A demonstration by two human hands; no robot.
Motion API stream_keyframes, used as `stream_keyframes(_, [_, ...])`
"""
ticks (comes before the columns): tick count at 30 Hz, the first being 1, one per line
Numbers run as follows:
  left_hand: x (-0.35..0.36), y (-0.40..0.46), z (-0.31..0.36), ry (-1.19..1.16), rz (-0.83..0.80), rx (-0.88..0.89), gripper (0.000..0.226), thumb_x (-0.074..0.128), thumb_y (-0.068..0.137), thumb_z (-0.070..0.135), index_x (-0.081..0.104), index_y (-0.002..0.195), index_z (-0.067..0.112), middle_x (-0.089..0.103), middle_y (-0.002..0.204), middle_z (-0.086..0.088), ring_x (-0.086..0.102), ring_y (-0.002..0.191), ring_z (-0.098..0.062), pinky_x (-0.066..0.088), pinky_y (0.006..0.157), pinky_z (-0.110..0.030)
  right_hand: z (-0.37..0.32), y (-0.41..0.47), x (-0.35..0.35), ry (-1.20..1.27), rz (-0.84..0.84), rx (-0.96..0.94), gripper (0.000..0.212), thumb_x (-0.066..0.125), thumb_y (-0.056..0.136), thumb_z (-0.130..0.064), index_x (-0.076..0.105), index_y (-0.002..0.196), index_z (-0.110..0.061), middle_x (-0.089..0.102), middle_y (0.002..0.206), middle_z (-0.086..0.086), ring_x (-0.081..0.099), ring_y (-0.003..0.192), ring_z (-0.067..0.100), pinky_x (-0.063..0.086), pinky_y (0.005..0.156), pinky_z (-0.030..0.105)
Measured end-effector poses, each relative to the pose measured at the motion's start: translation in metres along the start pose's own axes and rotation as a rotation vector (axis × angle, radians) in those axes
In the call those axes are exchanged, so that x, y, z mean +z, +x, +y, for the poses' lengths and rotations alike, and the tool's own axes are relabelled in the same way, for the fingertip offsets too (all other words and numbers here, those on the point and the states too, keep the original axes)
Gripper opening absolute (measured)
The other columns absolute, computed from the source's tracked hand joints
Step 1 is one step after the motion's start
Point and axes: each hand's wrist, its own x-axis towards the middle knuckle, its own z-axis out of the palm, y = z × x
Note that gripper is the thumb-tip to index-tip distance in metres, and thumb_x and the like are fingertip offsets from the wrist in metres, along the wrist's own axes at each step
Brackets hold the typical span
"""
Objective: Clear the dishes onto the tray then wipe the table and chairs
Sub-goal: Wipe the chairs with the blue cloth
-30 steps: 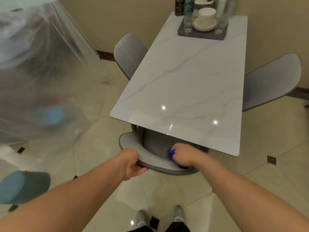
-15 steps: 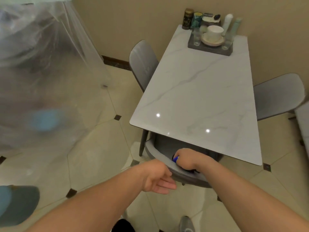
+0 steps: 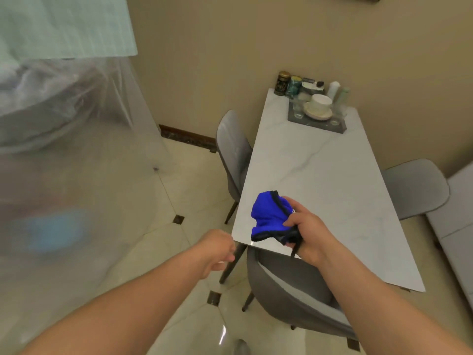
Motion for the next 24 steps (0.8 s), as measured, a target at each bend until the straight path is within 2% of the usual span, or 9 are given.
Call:
stream_keyframes(4, [-0.055,0.018,0.042,-0.024,0.067,0.177,0.016,0.051,0.099,0.021,0.064,0.107,0.024,0.068,0.113,0.001,0.069,0.102,-0.018,0.056,0.088,-0.038,-0.008,0.026,0.038,0.108,-0.077,0.003,0.059,0.046,0.076,0.006,0.069,0.125,-0.018,0.073,0.104,0.013,0.055,0.079,0.031,0.039,0.058,0.034])
stream_keyframes(6, [-0.078,0.031,0.066,0.004,0.053,0.271,0.023,0.056,0.097,0.021,0.064,0.118,0.025,0.066,0.12,0.002,0.065,0.11,-0.018,0.055,0.09,-0.039,-0.014,0.048,0.06,0.155,-0.133,0.031,0.055,0.047,0.077,0.005,0.069,0.124,-0.013,0.071,0.101,0.013,0.057,0.077,0.028,0.04,0.058,0.032])
stream_keyframes(10, [-0.113,0.061,0.111,0.006,-0.065,0.393,0.046,0.065,0.094,0.02,0.055,0.138,0.031,0.062,0.13,0.008,0.059,0.116,-0.012,0.05,0.089,-0.033,-0.025,0.102,0.105,0.2,-0.306,0.085,0.054,0.048,0.077,0.003,0.067,0.126,-0.007,0.07,0.11,0.02,0.068,0.08,0.031,0.053,0.056,0.032])
stream_keyframes(12, [-0.135,0.086,0.136,0.039,-0.075,0.431,0.041,0.069,0.093,0.023,0.058,0.132,0.031,0.07,0.119,0.009,0.067,0.107,-0.009,0.054,0.079,-0.025,-0.039,0.137,0.134,0.174,-0.401,0.097,0.051,0.05,0.079,0.002,0.068,0.126,-0.009,0.067,0.115,0.024,0.067,0.094,0.037,0.057,0.071,0.038])
stream_keyframes(15, [-0.174,0.123,0.176,0.104,0.037,0.419,0.034,0.074,0.089,0.021,0.065,0.122,0.025,0.075,0.103,0.003,0.073,0.095,-0.014,0.062,0.082,-0.034,-0.064,0.186,0.172,0.055,-0.446,0.096,0.044,0.053,0.085,0.0,0.072,0.12,-0.016,0.07,0.111,0.022,0.064,0.097,0.037,0.051,0.075,0.04])
stream_keyframes(18, [-0.207,0.16,0.216,0.209,0.168,0.422,0.036,0.078,0.085,0.024,0.063,0.117,0.033,0.072,0.106,0.005,0.072,0.095,-0.016,0.062,0.084,-0.04,-0.086,0.232,0.199,-0.107,-0.387,0.082,0.028,0.058,0.094,-0.009,0.069,0.12,-0.013,0.073,0.099,0.015,0.064,0.089,0.027,0.05,0.071,0.036])
stream_keyframes(20, [-0.222,0.18,0.241,0.332,0.287,0.444,0.036,0.077,0.084,0.03,0.059,0.115,0.038,0.067,0.107,0.01,0.069,0.095,-0.015,0.062,0.081,-0.039,-0.094,0.258,0.212,-0.138,-0.31,0.125,0.026,0.065,0.096,-0.024,0.067,0.12,-0.012,0.072,0.1,0.013,0.064,0.09,0.022,0.055,0.08,0.037])
stream_keyframes(22, [-0.229,0.201,0.258,0.502,0.374,0.472,0.036,0.074,0.086,0.036,0.055,0.116,0.039,0.062,0.106,0.015,0.064,0.095,-0.013,0.06,0.081,-0.038,-0.098,0.282,0.222,-0.081,-0.272,0.187,0.033,0.068,0.094,-0.039,0.069,0.12,-0.018,0.072,0.115,0.011,0.07,0.103,0.023,0.057,0.094,0.047])
stream_keyframes(24, [-0.231,0.223,0.273,0.641,0.392,0.522,0.034,0.072,0.087,0.038,0.052,0.115,0.039,0.059,0.102,0.015,0.062,0.091,-0.012,0.058,0.079,-0.036,-0.105,0.301,0.233,0.062,-0.277,0.218,0.037,0.071,0.091,-0.047,0.072,0.119,-0.022,0.073,0.12,0.01,0.071,0.109,0.03,0.053,0.097,0.058])
